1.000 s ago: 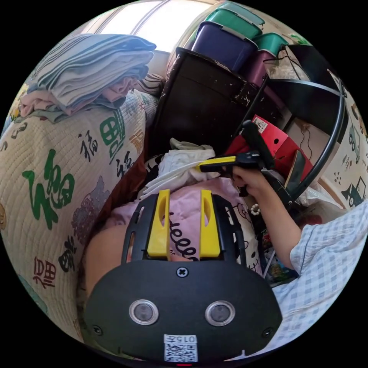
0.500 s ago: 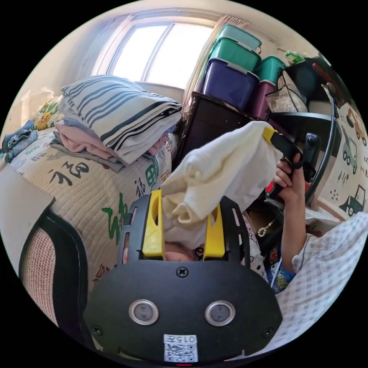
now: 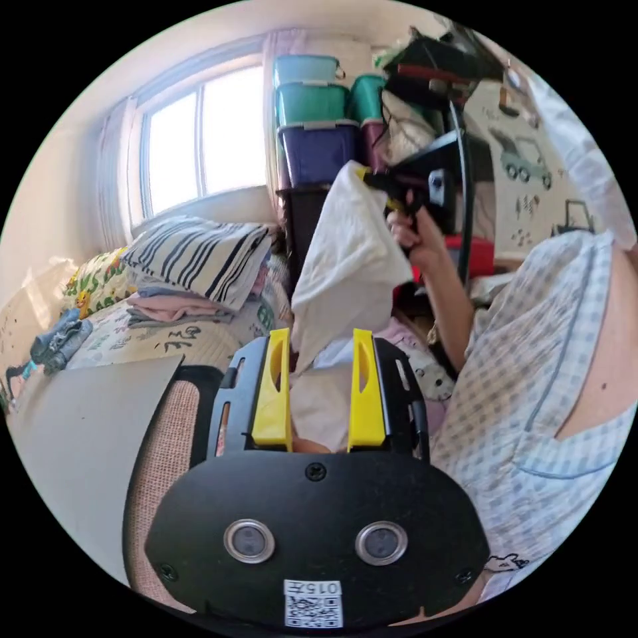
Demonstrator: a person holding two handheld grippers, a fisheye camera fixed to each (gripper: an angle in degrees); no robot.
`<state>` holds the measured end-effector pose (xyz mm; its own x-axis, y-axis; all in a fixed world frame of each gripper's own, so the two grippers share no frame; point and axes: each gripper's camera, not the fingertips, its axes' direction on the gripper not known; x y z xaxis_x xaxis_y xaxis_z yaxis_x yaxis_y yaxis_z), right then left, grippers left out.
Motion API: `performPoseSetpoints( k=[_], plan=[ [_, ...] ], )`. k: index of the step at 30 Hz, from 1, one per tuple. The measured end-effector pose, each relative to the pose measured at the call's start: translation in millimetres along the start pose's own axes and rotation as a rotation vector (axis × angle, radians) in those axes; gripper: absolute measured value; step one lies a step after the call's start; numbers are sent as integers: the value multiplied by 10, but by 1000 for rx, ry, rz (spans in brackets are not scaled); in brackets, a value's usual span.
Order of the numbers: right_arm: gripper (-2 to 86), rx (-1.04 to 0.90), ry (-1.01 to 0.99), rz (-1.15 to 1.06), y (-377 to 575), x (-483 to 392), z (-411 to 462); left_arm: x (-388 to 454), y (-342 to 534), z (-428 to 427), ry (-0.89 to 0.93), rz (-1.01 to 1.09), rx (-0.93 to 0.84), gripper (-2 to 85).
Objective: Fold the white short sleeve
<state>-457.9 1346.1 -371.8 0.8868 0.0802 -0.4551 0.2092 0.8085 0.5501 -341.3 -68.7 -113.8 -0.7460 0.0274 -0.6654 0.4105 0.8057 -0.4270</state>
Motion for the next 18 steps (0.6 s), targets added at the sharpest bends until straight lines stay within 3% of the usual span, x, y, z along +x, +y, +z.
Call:
performPoseSetpoints(
  k=[1,5,9,18],
  plan=[
    [-5,3,-27,5,39,-12,11,-24,57,-104,25,-39,74,134],
    [-5,-9,-176,25,263,-137,221,97,229,-160,-10,-15,98,133],
    [-4,-9,-281,59,333,-157,389,18,467,-425,144,-53,188,108],
    [-1,-14,-405,43,58,-397,1089,100,959,-1353,103,-111,287,117]
  ],
)
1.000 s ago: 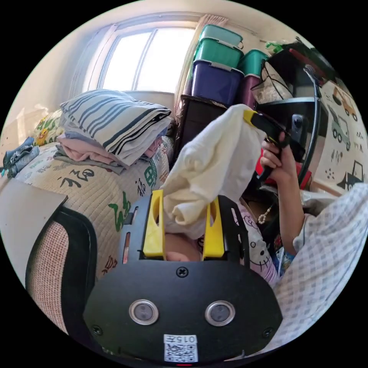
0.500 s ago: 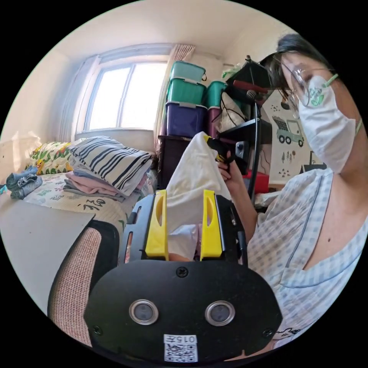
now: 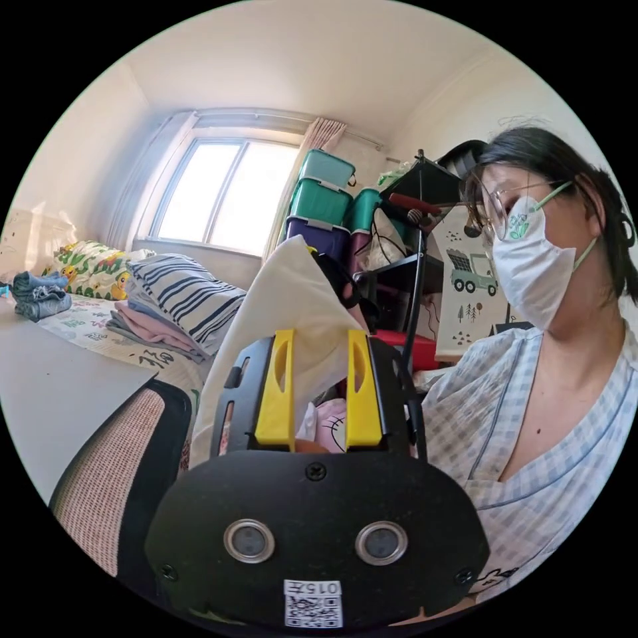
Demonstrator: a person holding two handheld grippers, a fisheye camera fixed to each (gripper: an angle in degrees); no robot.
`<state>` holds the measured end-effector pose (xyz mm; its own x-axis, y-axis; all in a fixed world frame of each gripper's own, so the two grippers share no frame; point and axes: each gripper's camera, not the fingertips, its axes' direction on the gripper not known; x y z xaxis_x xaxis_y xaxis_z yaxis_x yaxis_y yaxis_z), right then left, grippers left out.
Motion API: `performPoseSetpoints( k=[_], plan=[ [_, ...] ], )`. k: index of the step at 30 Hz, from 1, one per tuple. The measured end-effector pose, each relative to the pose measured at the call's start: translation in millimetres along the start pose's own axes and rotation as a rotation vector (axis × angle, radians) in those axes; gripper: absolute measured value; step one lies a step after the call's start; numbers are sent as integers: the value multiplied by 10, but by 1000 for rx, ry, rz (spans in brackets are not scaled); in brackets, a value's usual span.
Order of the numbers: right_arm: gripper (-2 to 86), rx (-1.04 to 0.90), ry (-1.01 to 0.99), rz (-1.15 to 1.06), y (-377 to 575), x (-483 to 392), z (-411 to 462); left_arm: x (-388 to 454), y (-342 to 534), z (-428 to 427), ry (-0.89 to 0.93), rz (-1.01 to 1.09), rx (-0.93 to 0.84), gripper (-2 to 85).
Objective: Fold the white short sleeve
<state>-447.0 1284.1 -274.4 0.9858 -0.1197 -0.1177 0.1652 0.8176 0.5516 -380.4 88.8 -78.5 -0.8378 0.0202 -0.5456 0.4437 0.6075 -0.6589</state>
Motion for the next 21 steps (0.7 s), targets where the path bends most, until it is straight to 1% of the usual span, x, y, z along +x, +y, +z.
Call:
performPoseSetpoints(
  k=[3,5,7,9,10,11,13,15,16,18,21],
  plan=[
    [0,-7,5,-27,-63,-78,285,113,93,-448,-18,20,26,126],
    [1,-13,-19,-22,-78,-83,478,157,187,-668,-79,28,19,131],
    [2,-22,-41,-18,-89,-87,690,74,353,-851,-179,-8,-6,129],
    [5,-44,-57,-19,-126,-87,983,-59,521,-937,-244,-41,-13,104],
    [6,-50,-61,-20,-142,-84,1055,-163,650,-1015,-252,-74,12,57],
    [8,-65,-64,-24,-184,-75,1194,-218,720,-1064,-244,-93,36,33],
    [13,-94,-46,-52,-270,-61,1414,-460,977,-1240,-164,-176,118,21],
    [25,-188,-16,-67,-398,5,1781,-570,1118,-1328,-169,-220,145,16],
    [31,-213,-4,-70,-421,18,1868,-594,1188,-1361,-208,-225,146,14],
    [65,-261,134,-57,-437,52,2076,-647,1302,-1402,-249,-242,157,12],
    [86,-284,266,-58,-289,64,2036,-816,1506,-1454,-260,-304,175,10]
  ],
)
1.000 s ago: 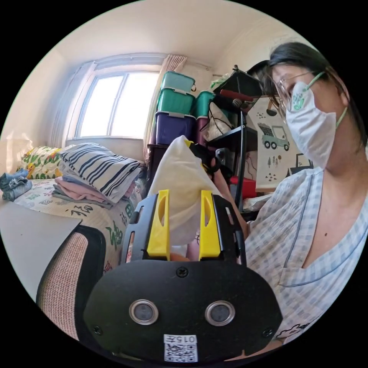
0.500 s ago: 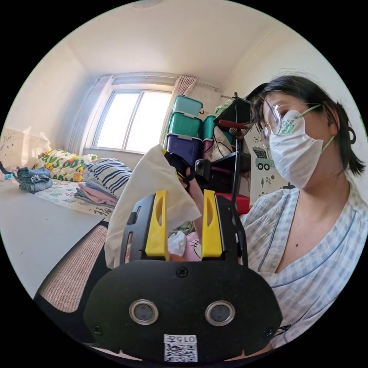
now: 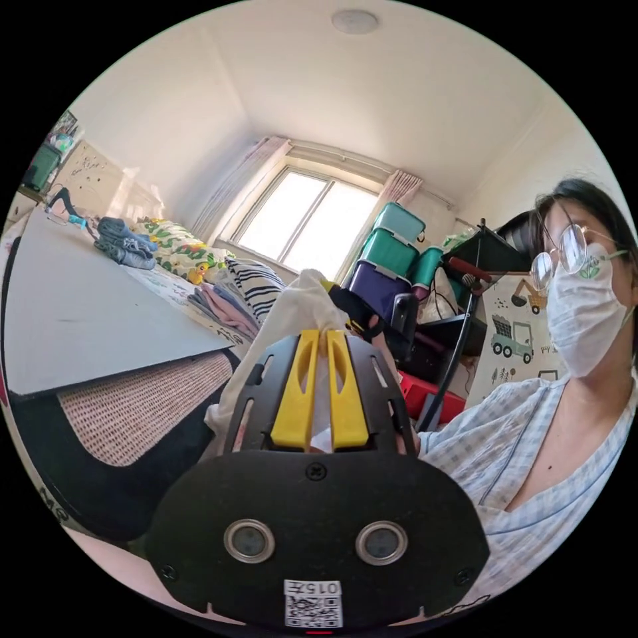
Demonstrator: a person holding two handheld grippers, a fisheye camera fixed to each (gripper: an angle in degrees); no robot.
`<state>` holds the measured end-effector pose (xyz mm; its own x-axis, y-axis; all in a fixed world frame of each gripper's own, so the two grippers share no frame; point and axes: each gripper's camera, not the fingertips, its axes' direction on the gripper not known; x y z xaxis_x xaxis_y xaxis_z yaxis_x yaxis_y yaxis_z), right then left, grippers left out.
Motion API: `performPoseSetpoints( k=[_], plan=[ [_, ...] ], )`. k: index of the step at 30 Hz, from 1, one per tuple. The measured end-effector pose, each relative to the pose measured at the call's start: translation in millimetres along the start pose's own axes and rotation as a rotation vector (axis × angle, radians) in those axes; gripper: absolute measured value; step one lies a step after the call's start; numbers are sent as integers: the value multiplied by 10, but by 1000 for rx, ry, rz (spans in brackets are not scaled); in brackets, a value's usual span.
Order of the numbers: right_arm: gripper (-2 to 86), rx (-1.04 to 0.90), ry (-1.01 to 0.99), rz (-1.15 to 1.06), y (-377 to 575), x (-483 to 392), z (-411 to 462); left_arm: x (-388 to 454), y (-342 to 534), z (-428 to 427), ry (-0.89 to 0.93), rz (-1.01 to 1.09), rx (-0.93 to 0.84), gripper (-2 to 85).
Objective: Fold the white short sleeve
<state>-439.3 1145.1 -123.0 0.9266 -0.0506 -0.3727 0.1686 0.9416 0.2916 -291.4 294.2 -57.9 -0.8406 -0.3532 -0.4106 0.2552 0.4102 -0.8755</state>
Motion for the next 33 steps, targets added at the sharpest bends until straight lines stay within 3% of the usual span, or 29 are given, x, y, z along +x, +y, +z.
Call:
performPoseSetpoints(
  k=[12,22,29,33],
  plan=[
    [118,-329,84,131,199,86,-70,-338,423,251,-12,-10,-64,8],
    [136,-551,-192,453,860,483,423,-515,647,287,0,-38,-74,8],
    [160,-569,-230,226,778,109,499,-512,724,208,-10,-30,-79,8],
    [159,-600,-107,98,639,-52,542,-504,751,105,-25,-40,-74,8]
  ],
)
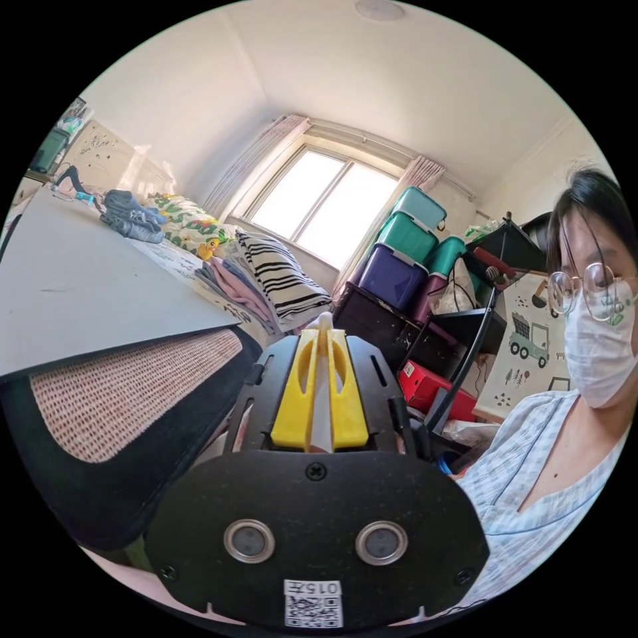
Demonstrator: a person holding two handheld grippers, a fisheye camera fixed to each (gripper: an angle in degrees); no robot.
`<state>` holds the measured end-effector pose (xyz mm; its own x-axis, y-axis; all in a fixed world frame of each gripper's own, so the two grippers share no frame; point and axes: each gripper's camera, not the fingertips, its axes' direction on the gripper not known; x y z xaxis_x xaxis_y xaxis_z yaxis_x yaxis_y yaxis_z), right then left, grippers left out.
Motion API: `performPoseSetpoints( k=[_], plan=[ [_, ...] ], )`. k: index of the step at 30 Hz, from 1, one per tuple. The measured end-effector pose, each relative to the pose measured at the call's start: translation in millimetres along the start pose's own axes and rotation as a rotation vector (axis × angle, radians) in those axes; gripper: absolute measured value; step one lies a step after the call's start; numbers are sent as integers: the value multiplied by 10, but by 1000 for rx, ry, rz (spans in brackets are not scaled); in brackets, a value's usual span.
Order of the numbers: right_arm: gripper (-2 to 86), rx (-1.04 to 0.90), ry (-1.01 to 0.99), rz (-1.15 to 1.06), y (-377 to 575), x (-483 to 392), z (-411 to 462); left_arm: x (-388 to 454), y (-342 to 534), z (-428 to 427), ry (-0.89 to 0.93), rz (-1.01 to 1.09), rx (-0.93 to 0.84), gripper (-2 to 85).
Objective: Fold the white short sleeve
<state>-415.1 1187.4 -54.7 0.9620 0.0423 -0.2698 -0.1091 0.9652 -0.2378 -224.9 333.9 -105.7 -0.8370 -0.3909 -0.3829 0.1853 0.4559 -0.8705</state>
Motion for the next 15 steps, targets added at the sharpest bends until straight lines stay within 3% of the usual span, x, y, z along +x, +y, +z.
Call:
performPoseSetpoints(
  k=[7,12,15],
  plan=[
    [124,118,-6,32,-153,133,-189,138,2,-311,-16,11,36,8],
    [40,34,-277,68,-400,238,124,449,-112,-602,-39,95,82,8],
    [9,150,-258,75,-442,182,-193,666,-212,-995,-146,127,159,8]
  ],
)
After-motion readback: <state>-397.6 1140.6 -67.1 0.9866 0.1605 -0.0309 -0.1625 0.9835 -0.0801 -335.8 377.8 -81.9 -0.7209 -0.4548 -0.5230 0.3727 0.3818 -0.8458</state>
